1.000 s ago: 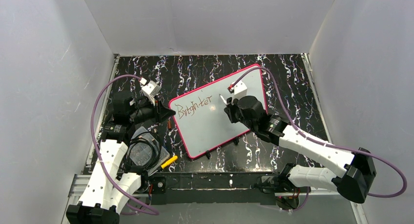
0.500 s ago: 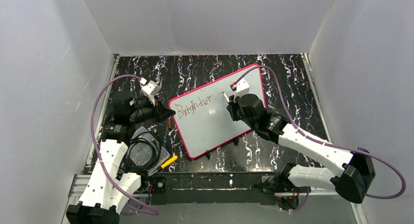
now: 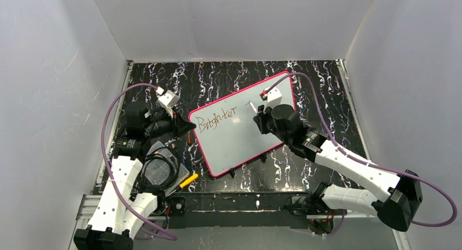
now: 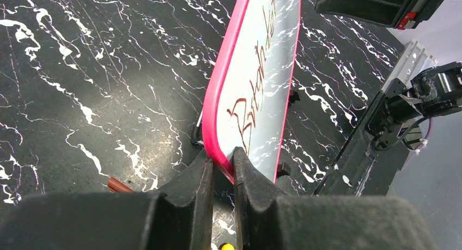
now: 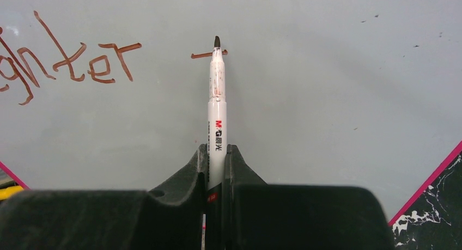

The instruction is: Write a sentence on the whiteboard

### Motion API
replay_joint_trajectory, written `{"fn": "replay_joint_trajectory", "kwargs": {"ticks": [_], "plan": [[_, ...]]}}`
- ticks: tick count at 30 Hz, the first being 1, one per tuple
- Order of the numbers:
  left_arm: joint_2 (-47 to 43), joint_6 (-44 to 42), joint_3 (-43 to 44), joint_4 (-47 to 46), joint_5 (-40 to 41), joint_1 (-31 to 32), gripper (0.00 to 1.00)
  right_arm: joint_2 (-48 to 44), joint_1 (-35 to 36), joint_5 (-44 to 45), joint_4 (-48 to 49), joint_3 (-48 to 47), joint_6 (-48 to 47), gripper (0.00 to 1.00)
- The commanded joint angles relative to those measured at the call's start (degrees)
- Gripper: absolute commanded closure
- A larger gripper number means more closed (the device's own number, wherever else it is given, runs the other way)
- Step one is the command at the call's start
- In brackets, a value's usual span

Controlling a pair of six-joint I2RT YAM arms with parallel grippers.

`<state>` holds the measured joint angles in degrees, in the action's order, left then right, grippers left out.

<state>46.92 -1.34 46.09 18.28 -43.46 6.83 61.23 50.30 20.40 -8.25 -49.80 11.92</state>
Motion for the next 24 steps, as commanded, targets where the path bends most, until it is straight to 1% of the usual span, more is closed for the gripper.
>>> {"fn": "replay_joint_trajectory", "kwargs": {"ticks": [1,11,24], "plan": [[-0.42,-5.15,-0.91,1.93,1.98,0.29,1.00,1.26,-0.21,-1.24,3.33,-1.70,-1.46,0.99],[-0.39,-5.13,-0.91,1.93,1.89,0.29,1.00,2.84,-0.21,-1.53,3.51,-2.48,-2.31,0.99],[-0.59,-5.02,-0.91,1.93,1.66,0.29,1.00,1.78,-0.21,-3.15,0.83,2.25,2.82,0.99]]}}
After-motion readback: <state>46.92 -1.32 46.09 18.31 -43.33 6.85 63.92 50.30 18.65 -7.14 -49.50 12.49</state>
